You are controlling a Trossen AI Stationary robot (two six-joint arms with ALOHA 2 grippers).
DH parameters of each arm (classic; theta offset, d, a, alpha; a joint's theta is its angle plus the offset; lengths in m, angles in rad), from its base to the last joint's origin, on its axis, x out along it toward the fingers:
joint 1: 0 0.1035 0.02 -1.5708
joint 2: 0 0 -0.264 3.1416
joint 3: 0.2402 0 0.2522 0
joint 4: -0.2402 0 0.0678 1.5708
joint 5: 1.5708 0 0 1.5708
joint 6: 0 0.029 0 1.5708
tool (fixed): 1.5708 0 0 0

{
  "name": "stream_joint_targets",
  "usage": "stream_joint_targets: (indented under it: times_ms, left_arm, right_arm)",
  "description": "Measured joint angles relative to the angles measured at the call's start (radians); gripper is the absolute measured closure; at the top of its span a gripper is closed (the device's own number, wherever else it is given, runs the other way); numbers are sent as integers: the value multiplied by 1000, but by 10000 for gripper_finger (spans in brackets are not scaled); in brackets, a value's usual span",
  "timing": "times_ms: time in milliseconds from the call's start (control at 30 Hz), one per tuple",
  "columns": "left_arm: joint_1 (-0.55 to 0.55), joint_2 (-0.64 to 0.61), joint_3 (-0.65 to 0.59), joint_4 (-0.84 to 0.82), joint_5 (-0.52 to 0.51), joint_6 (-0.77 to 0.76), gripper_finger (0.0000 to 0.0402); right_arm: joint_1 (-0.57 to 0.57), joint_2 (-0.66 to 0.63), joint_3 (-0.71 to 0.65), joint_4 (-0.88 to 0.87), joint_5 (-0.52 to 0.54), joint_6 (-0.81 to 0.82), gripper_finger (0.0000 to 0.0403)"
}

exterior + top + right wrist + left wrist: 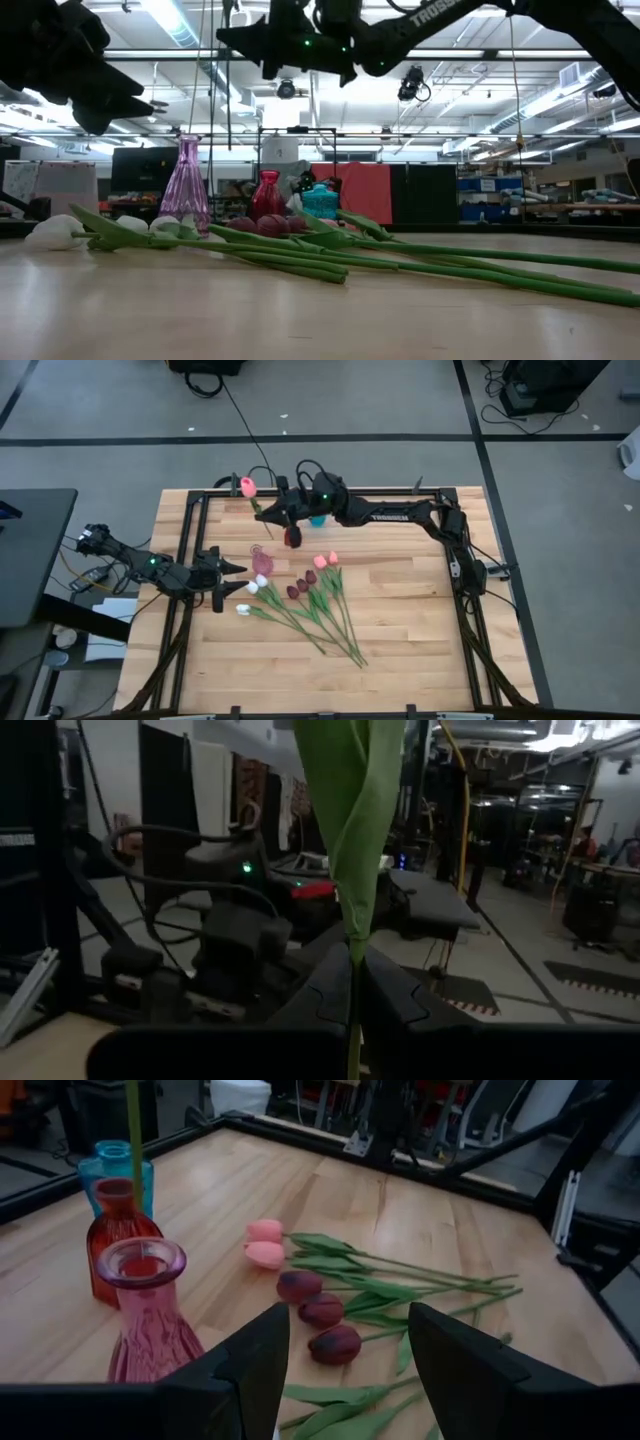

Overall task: Sort flowers into vase by color
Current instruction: Put the pink tulip into the red vase

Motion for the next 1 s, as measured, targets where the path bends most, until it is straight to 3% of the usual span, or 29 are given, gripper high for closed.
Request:
stream_joint_targets:
  times_ms: [100, 267, 500, 1000]
  left_arm:
    - [0, 0, 0, 2, -4, -24, 191]
    - [0, 0, 0, 20, -28, -27, 191]
    - [0, 0, 0, 28, -73, -22, 191]
    - [0, 0, 0, 26, -74, -32, 191]
  right_arm:
    - [-16, 0, 0, -39, 5, -10, 385]
    - [-33, -34, 0, -166, 107, -115, 385]
    - [-55, -46, 0, -223, 111, -130, 386]
    - [-62, -45, -36, -265, 132, -105, 386]
